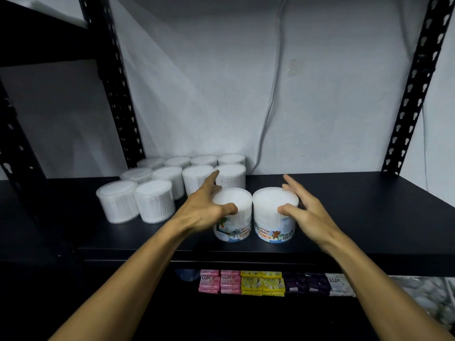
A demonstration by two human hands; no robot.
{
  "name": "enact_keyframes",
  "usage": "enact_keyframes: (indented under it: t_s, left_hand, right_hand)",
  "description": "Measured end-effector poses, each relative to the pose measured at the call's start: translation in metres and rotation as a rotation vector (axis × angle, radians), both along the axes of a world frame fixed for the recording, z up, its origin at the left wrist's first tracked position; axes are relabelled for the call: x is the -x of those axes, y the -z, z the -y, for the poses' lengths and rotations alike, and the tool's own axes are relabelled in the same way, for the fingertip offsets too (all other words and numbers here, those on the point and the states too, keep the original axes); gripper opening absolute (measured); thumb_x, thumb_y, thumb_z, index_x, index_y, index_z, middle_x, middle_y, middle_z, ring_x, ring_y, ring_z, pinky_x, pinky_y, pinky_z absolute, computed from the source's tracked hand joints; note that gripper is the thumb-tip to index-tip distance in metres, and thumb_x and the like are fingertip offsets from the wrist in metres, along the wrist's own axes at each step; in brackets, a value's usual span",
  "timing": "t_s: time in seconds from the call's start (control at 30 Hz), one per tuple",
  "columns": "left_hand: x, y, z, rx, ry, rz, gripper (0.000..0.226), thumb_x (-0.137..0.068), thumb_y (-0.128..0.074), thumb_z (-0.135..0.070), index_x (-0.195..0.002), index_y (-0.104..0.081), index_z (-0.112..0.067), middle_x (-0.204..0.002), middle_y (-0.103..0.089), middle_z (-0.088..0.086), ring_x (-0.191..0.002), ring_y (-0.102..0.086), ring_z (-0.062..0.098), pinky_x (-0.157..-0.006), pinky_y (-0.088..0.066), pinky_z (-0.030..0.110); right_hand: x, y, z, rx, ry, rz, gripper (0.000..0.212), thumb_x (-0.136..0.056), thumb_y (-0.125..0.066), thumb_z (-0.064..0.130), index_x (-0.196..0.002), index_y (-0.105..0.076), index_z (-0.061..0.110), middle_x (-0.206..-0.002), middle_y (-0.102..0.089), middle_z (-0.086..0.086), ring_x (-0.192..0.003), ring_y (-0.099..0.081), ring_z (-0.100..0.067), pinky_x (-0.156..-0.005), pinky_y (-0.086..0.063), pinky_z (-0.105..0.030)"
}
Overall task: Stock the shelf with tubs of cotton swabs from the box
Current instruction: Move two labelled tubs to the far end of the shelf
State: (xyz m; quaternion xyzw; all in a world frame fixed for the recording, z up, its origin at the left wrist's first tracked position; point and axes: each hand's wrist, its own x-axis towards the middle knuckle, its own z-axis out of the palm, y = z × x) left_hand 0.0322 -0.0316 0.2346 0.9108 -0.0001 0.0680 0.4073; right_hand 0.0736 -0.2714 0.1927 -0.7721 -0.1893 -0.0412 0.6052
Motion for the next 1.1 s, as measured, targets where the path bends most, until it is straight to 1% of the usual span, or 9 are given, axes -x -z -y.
enact_keyframes:
  t_s: [0.13, 0.23, 0.43, 0.53, 0.63, 0.73, 0.93, 1.03, 1.1]
  left_hand:
    - [0.003, 0.006, -0.001, 0.008, -0.059, 0.056, 0.105, -0.068, -0.075, -0.062, -0.152, -0.017, -0.039, -0.154, -0.034, -0.004, -0.135, -0.040, 0.017, -0.106, -0.036, 0.033]
    - [0.005, 0.011, 0.003, -0.007, -0.131, 0.106, 0.118, -0.053, -0.077, -0.074, -0.150, -0.024, -0.033, -0.145, -0.042, 0.000, -0.126, -0.048, 0.020, -0.104, -0.044, 0.042]
    - [0.001, 0.020, 0.005, 0.059, -0.161, 0.162, 0.113, -0.056, -0.085, -0.060, -0.148, -0.026, -0.030, -0.123, -0.051, -0.007, -0.112, -0.053, 0.017, -0.095, -0.047, 0.034]
    - [0.000, 0.022, 0.003, 0.128, -0.118, 0.151, 0.107, -0.062, -0.086, -0.049, -0.148, -0.026, -0.031, -0.125, -0.052, -0.009, -0.112, -0.054, 0.014, -0.091, -0.044, 0.028]
    - [-0.001, 0.023, 0.002, 0.177, -0.061, 0.132, 0.103, -0.066, -0.085, -0.042, -0.150, -0.025, -0.031, -0.132, -0.051, -0.010, -0.115, -0.053, 0.013, -0.100, -0.044, 0.032]
    - [-0.002, 0.025, 0.001, 0.219, -0.019, 0.110, 0.100, -0.071, -0.084, -0.034, -0.151, -0.023, -0.030, -0.135, -0.049, -0.011, -0.119, -0.051, 0.012, -0.104, -0.041, 0.032]
    - [-0.002, 0.029, -0.005, 0.314, 0.063, 0.066, 0.110, -0.070, -0.085, -0.034, -0.154, -0.014, -0.030, -0.138, -0.047, -0.013, -0.127, -0.046, 0.010, -0.102, -0.036, 0.026]
    - [0.004, 0.030, -0.004, 0.330, 0.045, 0.064, 0.116, -0.066, -0.086, -0.045, -0.154, -0.013, -0.027, -0.146, -0.041, -0.009, -0.126, -0.045, 0.006, -0.102, -0.036, 0.025]
    - [0.007, 0.030, -0.001, 0.316, 0.011, 0.063, 0.110, -0.067, -0.084, -0.044, -0.153, -0.019, -0.023, -0.137, -0.044, -0.010, -0.119, -0.046, 0.005, -0.095, -0.037, 0.018]
  right_hand:
    - [0.006, 0.003, -0.001, 0.021, 0.041, 0.024, 0.073, -0.083, -0.069, 0.033, -0.141, -0.030, 0.049, -0.149, -0.029, 0.016, -0.134, -0.033, -0.007, -0.111, -0.031, -0.038]
    - [0.013, 0.007, -0.008, 0.047, 0.184, 0.105, 0.083, -0.072, -0.073, 0.050, -0.143, -0.031, 0.040, -0.137, -0.028, 0.016, -0.127, -0.038, -0.008, -0.106, -0.039, -0.035]
    - [0.013, 0.016, -0.015, 0.009, 0.259, 0.151, 0.087, -0.065, -0.083, 0.038, -0.140, -0.038, 0.034, -0.128, -0.035, 0.012, -0.118, -0.047, -0.011, -0.092, -0.048, -0.026]
    - [0.006, 0.018, -0.009, -0.051, 0.181, 0.125, 0.084, -0.068, -0.082, 0.028, -0.140, -0.038, 0.034, -0.129, -0.041, 0.008, -0.118, -0.047, -0.008, -0.079, -0.045, -0.013]
    - [0.002, 0.021, -0.002, -0.107, 0.106, 0.105, 0.076, -0.074, -0.079, 0.019, -0.138, -0.041, 0.035, -0.132, -0.043, 0.009, -0.119, -0.048, -0.008, -0.074, -0.048, -0.009]
    - [0.000, 0.024, 0.002, -0.133, 0.039, 0.080, 0.070, -0.078, -0.076, 0.017, -0.135, -0.042, 0.038, -0.137, -0.042, 0.009, -0.122, -0.048, -0.010, -0.078, -0.049, -0.013]
    - [0.002, 0.021, 0.007, -0.145, -0.078, 0.020, 0.078, -0.059, -0.071, 0.047, -0.130, -0.039, 0.053, -0.144, -0.040, 0.013, -0.129, -0.042, -0.004, -0.102, -0.037, -0.026]
    - [0.005, 0.024, 0.009, -0.110, -0.046, 0.009, 0.086, -0.063, -0.075, 0.053, -0.138, -0.031, 0.052, -0.149, -0.029, 0.016, -0.131, -0.038, -0.007, -0.104, -0.035, -0.029]
    - [0.007, 0.028, 0.007, -0.101, 0.031, 0.021, 0.089, -0.065, -0.077, 0.058, -0.140, -0.030, 0.049, -0.147, -0.030, 0.015, -0.127, -0.041, -0.010, -0.101, -0.040, -0.029]
